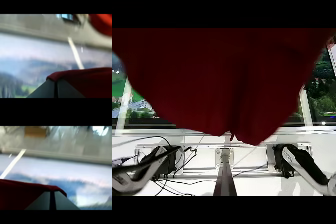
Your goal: Fold the clothes and pants, and hang the long-sleeved shirts on hangers.
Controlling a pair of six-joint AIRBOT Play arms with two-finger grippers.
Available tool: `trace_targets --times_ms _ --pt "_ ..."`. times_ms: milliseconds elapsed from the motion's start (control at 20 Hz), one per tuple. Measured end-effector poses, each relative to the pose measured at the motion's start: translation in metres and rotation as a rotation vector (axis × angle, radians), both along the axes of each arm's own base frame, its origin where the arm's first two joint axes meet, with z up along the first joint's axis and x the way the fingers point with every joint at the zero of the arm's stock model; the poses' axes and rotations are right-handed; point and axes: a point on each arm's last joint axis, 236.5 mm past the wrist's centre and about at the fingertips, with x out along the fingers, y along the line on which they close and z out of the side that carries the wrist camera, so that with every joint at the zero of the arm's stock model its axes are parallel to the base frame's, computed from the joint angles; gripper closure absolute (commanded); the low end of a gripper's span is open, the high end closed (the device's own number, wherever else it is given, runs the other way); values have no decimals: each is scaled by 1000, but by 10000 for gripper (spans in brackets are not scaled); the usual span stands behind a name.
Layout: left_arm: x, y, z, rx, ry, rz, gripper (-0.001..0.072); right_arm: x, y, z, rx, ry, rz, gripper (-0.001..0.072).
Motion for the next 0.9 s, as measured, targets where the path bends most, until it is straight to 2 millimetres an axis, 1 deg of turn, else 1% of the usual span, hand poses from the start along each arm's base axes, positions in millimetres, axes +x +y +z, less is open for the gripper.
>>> trace_targets --times_ms 100,150,200,250,300,350,400,450,500,600,750,850,900 --pt "39 -19 -78 55 155 -118 695 37 -5 -65 48 166 22 701" --pt "58 -28 -116 85 212 -160 695 52 -6 -95 72 234 29 701" --pt "76 -35 -146 107 246 -176 695 66 -9 -125 96 299 31 700" --pt "94 -42 -174 126 269 -181 695 77 -11 -153 114 354 30 701" --pt "111 -46 -198 150 273 -169 695 87 -13 -178 133 402 27 701" --pt "127 -48 -213 169 264 -142 695 97 -17 -202 151 440 16 700" --pt "141 -48 -224 191 247 -113 694 105 -20 -223 166 471 4 700" --pt "153 -47 -231 214 224 -82 695 112 -22 -240 176 491 -6 700" --pt "163 -47 -235 234 200 -56 695 117 -24 -253 181 506 -15 700" --pt "174 -47 -240 254 176 -26 695 124 -25 -274 188 528 -28 700" --pt "177 -48 -247 273 175 -23 695 126 -24 -291 175 556 -28 700" --pt "170 -51 -259 286 215 -61 695 121 -22 -303 145 588 -16 700" --pt "164 -53 -269 300 251 -92 695 117 -20 -309 129 611 -7 700"
